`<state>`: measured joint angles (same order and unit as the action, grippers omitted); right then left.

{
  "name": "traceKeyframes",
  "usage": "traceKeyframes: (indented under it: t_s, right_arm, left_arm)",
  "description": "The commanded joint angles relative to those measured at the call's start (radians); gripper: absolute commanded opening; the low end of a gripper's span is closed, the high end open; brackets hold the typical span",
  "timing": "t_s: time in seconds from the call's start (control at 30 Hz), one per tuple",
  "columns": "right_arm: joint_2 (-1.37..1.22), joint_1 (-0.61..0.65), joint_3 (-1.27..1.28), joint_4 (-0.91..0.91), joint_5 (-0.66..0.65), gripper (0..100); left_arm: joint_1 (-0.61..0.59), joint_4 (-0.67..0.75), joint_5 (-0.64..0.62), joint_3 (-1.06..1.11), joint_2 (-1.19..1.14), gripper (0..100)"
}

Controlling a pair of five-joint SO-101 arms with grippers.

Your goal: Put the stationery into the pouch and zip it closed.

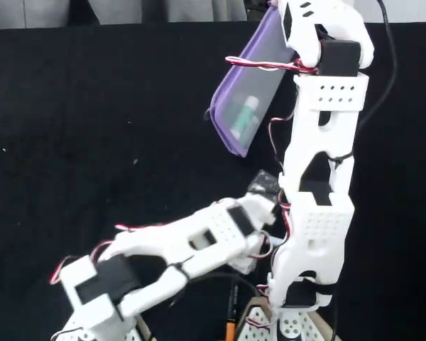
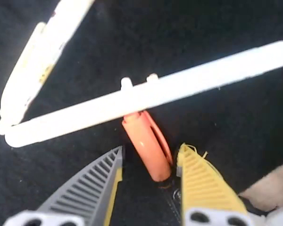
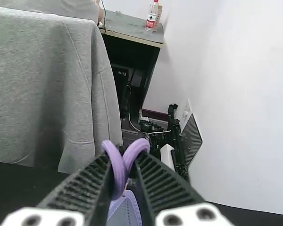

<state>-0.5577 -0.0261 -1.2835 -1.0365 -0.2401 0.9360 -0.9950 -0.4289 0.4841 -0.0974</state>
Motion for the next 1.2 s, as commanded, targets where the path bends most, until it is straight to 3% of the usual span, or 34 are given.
traceKeyframes:
  t_s: [0.0, 0.1, 0.27, 0.47, 0.63, 0.97, 1.17]
  right_arm:
    - [0.022, -0.011, -0.099, -0.006, -0.009, 1.2]
    - [0.018, -0.011, -0.137, -0.034, -0.011, 1.2]
    - [0.016, -0.026, -0.156, -0.043, -0.006, 1.2]
    - [0.022, -0.063, -0.162, -0.041, -0.005, 1.2]
    - [0.022, -0.075, -0.163, -0.040, -0.003, 1.2]
    - [0.019, -0.075, -0.211, -0.074, -0.003, 1.2]
    - [0.019, -0.068, -0.209, -0.077, -0.003, 1.2]
  left_arm:
    - [-0.012, -0.084, -0.009, -0.143, -0.068, 19]
    - [-0.010, -0.086, -0.009, -0.142, -0.066, 18]
    - [-0.012, -0.094, 0.011, -0.150, -0.066, 3]
    - [-0.018, -0.100, 0.040, -0.145, -0.066, 3]
    - [-0.045, -0.189, 0.040, -0.191, -0.064, 3]
    - [-0.340, -0.272, 0.040, -0.186, 0.190, 3]
    - [-0.536, -0.126, 0.040, -0.044, 0.483, 3]
